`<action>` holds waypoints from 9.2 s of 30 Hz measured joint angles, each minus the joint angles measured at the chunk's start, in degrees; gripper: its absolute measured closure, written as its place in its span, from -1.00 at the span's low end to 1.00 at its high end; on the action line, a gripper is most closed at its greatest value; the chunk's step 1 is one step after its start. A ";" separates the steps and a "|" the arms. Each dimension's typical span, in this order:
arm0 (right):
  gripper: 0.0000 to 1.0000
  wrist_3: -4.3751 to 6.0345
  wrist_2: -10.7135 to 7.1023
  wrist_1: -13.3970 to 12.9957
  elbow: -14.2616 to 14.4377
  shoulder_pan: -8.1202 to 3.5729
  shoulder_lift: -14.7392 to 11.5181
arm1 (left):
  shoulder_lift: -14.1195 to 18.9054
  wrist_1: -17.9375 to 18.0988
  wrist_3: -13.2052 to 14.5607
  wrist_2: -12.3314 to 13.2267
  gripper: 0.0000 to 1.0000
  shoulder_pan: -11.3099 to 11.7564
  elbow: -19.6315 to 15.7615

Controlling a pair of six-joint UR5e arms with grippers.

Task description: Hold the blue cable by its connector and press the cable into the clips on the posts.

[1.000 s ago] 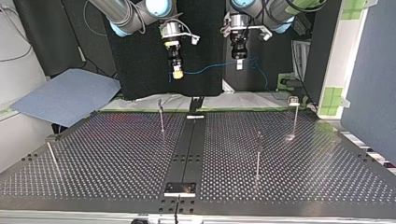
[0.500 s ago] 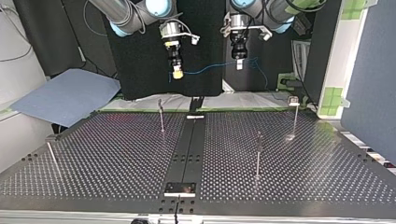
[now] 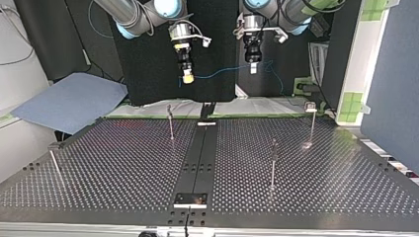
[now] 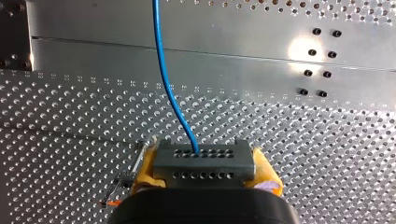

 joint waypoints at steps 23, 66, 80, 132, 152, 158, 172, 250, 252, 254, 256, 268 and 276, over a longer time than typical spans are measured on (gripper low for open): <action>1.00 0.00 0.00 0.00 0.00 0.00 0.00 | 0.00 0.00 0.00 0.00 1.00 0.00 0.00; 1.00 0.00 0.01 0.00 0.00 0.00 0.00 | 0.04 0.05 0.00 0.00 1.00 0.00 0.00; 1.00 -0.09 0.09 0.00 0.00 0.00 0.00 | -4.35 -0.70 0.79 -1.05 1.00 1.13 0.00; 1.00 0.84 3.35 11.82 -3.91 0.50 1.58 | -0.86 -2.19 7.03 -6.48 1.00 -1.68 0.09; 1.00 2.32 0.35 15.83 -6.80 0.28 -2.49 | 9.54 -12.59 9.36 -6.69 1.00 1.31 8.93; 1.00 2.83 0.17 17.28 -9.06 0.04 -3.01 | 12.68 -15.74 9.11 -6.31 1.00 2.10 10.18; 1.00 3.06 -5.17 22.58 -16.05 0.13 -4.55 | 19.80 -22.86 9.35 -2.22 1.00 3.15 10.28; 1.00 13.22 -11.78 37.17 -38.91 -0.06 -4.46 | 22.27 -43.33 7.30 9.26 1.00 17.52 25.44; 1.00 13.47 -12.53 37.46 -39.53 -0.13 -3.98 | 22.27 -43.80 7.26 9.34 1.00 17.56 26.04; 1.00 13.60 -13.13 38.12 -40.40 -0.18 -3.16 | 22.26 -44.27 7.24 9.34 1.00 17.60 26.68; 1.00 13.68 -13.38 38.70 -41.24 -0.21 -2.49 | 22.18 -44.69 7.22 9.31 1.00 17.60 27.41; 1.00 14.13 -13.99 39.59 -44.10 -0.26 -1.38 | 19.58 -44.64 8.02 9.09 1.00 17.99 28.89; 1.00 14.15 -14.54 39.62 -44.99 -0.25 -0.37 | 19.52 -43.48 7.95 9.65 1.00 18.92 29.07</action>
